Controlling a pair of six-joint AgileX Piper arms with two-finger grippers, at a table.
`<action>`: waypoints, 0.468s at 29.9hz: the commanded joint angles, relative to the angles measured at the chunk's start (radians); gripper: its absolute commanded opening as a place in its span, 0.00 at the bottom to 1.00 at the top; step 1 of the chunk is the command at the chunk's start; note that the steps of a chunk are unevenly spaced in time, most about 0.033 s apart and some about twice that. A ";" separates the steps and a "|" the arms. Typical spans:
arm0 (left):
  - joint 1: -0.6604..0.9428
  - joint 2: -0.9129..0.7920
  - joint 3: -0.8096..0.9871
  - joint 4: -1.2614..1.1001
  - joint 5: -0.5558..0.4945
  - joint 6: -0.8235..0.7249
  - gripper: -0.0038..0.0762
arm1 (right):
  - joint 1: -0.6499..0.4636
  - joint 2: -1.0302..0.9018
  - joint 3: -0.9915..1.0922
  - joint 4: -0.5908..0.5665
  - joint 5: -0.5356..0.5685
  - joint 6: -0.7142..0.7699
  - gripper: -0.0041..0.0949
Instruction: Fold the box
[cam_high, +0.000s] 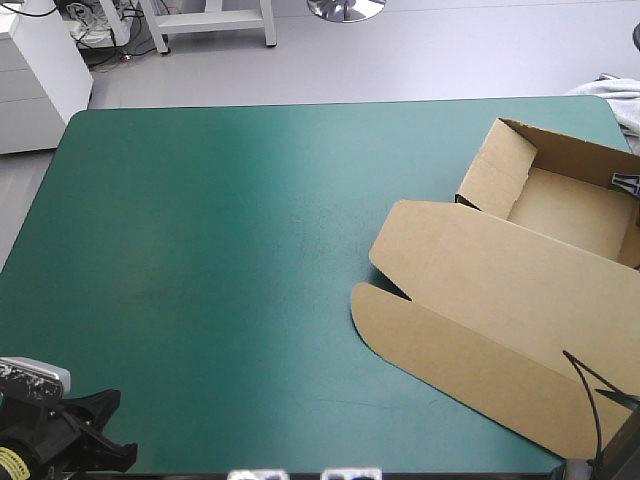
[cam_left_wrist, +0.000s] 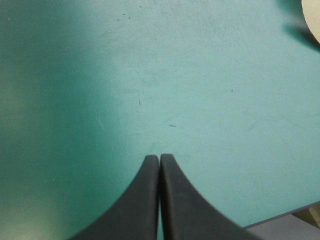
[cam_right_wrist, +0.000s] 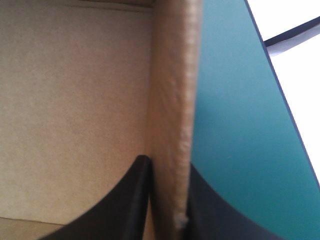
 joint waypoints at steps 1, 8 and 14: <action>-0.003 0.015 -0.022 0.003 0.002 -0.007 0.04 | -0.005 -0.055 -0.026 -0.014 0.016 -0.013 0.42; -0.003 0.015 -0.022 0.003 0.002 -0.007 0.04 | -0.005 -0.087 -0.028 -0.030 0.016 -0.013 0.56; -0.003 0.015 -0.022 0.003 0.002 -0.007 0.04 | -0.005 -0.183 -0.028 -0.036 0.016 -0.017 0.56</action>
